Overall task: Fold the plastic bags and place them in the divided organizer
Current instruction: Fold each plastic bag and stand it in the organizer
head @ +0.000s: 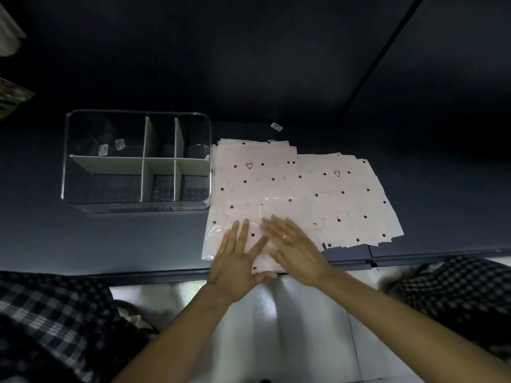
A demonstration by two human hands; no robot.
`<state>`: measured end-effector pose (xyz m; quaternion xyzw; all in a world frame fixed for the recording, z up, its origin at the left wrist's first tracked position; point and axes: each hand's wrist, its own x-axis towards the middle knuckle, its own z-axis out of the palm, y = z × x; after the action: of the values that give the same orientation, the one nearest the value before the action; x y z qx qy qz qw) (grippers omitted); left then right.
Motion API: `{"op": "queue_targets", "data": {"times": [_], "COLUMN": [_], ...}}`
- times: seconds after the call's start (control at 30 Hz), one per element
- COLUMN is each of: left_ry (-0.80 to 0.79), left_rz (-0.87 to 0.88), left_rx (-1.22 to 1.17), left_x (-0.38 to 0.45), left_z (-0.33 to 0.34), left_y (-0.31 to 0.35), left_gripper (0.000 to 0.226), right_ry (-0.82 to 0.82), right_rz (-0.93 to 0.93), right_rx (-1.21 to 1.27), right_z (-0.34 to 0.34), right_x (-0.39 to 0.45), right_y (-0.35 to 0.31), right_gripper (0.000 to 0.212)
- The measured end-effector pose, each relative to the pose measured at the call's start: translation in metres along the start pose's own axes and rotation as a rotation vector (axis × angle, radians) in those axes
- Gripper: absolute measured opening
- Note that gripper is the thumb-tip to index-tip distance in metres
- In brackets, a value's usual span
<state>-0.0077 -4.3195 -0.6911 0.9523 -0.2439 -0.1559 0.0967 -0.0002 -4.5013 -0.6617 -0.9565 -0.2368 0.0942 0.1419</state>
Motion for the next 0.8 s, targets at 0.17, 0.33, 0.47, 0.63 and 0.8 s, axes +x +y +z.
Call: {"op": "queue_targets", "data": {"times": [0.17,0.33,0.47,0.63,0.8], "left_ry": [-0.045,-0.100,-0.100,-0.065,-0.064], "left_rz": [0.003,0.018,-0.013,-0.020,-0.016], "left_rx": [0.027,-0.004,-0.086,-0.104,-0.072], "left_x": [-0.001,-0.003,-0.001,0.006,0.015], "left_z": [-0.009,-0.020,-0.024,-0.031,-0.037], "left_y": [-0.003,-0.008,-0.008,-0.010,-0.013], "left_gripper": [0.089,0.092,0.086,0.066,0.059], "right_ry": [-0.156,-0.142,0.170,0.240,0.082], "right_rz": [0.127,0.276,0.183,0.016,-0.110], "right_rx": [-0.185,-0.179,-0.196,-0.168,-0.415], "right_z": [0.014,-0.003,-0.024,-0.025,-0.022], "right_x": [-0.034,-0.068,-0.058,-0.016,0.002], "right_y": [0.018,0.048,0.047,0.029,0.032], "right_gripper": [0.066,0.068,0.040,0.026,0.031]}}
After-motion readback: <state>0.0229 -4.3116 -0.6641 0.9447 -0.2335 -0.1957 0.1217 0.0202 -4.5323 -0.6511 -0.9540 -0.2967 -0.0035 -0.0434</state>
